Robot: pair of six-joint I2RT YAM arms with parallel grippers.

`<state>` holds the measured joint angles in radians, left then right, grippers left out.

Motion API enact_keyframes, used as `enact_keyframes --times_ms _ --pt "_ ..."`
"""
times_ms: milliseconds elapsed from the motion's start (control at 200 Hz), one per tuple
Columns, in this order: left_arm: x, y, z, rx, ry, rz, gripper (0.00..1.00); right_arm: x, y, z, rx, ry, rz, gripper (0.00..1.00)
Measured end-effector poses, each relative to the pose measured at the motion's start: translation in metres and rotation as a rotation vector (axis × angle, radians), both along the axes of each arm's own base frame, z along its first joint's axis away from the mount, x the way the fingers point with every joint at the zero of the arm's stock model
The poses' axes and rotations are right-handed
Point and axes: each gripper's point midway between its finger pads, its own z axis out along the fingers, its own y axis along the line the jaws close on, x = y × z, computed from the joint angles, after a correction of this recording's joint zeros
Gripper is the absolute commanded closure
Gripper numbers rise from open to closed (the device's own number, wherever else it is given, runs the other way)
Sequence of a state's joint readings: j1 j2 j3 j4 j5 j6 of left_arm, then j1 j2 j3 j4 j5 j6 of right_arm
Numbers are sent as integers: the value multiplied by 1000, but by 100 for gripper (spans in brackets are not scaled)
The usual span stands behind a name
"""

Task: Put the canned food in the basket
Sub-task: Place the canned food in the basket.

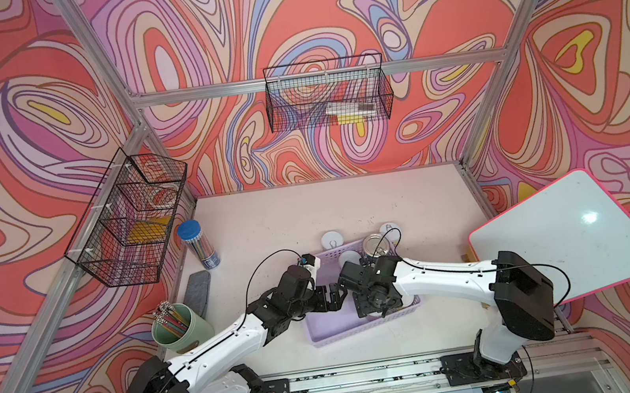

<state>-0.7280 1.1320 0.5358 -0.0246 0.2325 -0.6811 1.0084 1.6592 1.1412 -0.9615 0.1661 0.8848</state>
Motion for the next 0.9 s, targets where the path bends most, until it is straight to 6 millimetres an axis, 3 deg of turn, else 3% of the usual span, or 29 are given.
enact_keyframes --times_ms 230,461,566,741,901 --pt "1 -1 -1 -1 -2 0 1 1 1 0 3 -4 -1 15" --pt "2 1 2 16 -9 4 1 2 3 9 22 -16 1 15" --pt "5 6 14 45 -33 10 1 5 5 32 76 -60 8 15" --pt "18 8 58 86 -128 14 1 18 10 84 191 -190 36 15" --pt "25 12 78 133 -174 14 1 33 6 107 221 -263 50 15"
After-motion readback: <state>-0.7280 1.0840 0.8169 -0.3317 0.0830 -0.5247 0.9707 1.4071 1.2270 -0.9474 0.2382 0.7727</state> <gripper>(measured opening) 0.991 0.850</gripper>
